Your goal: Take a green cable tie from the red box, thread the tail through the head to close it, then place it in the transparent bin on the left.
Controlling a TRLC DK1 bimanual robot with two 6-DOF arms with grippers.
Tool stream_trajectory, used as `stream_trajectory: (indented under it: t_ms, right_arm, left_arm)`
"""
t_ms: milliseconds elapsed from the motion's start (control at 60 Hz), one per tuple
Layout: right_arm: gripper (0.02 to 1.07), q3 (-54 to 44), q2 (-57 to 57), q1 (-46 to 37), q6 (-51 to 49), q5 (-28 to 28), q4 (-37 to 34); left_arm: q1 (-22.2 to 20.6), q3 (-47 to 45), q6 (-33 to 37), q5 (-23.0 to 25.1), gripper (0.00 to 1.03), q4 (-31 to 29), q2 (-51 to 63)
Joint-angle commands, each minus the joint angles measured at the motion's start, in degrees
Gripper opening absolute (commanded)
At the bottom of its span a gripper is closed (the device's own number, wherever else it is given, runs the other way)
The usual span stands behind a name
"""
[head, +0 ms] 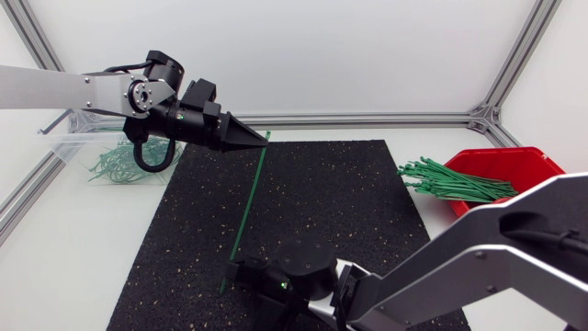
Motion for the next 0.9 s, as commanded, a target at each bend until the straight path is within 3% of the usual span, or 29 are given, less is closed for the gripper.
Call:
stream_trajectory:
  t_ms: [0,500,883]
  right_arm:
    - [0.19,-0.32,1.26,1.16,-1.01,-0.26,-0.47]
    - [0.19,0.56,2.58,2.92,-1.01,-0.43,-0.47]
    - [0.07,0.56,2.14,2.83,-1.01,-0.61,-0.47]
  left_arm:
    - [-0.42,0.92,0.38,0.64,0.04,-0.64,0.03]
    - [-0.95,0.84,0.47,0.46,0.04,-0.64,0.03]
    - [-0.86,0.75,0.82,0.11,0.04,-0.64,0.2]
